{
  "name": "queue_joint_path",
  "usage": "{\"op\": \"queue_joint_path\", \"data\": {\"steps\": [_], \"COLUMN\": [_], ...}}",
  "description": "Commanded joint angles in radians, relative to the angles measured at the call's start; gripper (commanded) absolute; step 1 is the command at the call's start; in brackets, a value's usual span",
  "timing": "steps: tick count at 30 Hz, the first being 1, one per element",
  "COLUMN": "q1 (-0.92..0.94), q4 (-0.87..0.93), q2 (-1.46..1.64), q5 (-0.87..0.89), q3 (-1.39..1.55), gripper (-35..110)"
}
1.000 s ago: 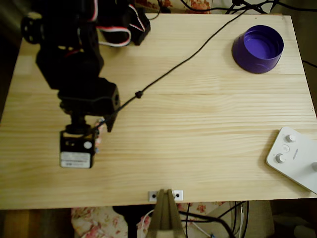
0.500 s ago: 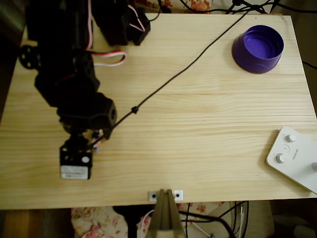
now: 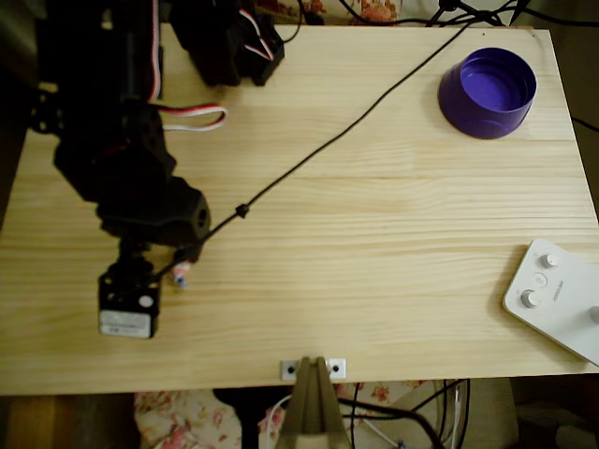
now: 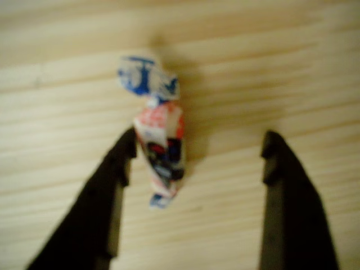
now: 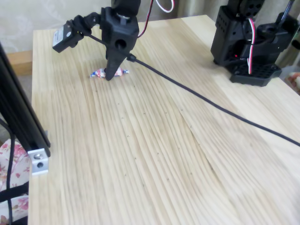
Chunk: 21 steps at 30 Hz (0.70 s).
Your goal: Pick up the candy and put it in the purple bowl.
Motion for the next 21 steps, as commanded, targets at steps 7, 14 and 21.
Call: {"op": "queue_joint_path", "data": {"steps": [7, 14, 21], "q1": [0.094, 0.094, 0.092], "q4": [0.083, 0.115, 0.117], "q2": [0.061, 0.071, 0.080], "q5": [0.069, 0.083, 0.081], "q3": [-0.144, -0.141, -0.135], "gripper": [22, 13, 8]}}
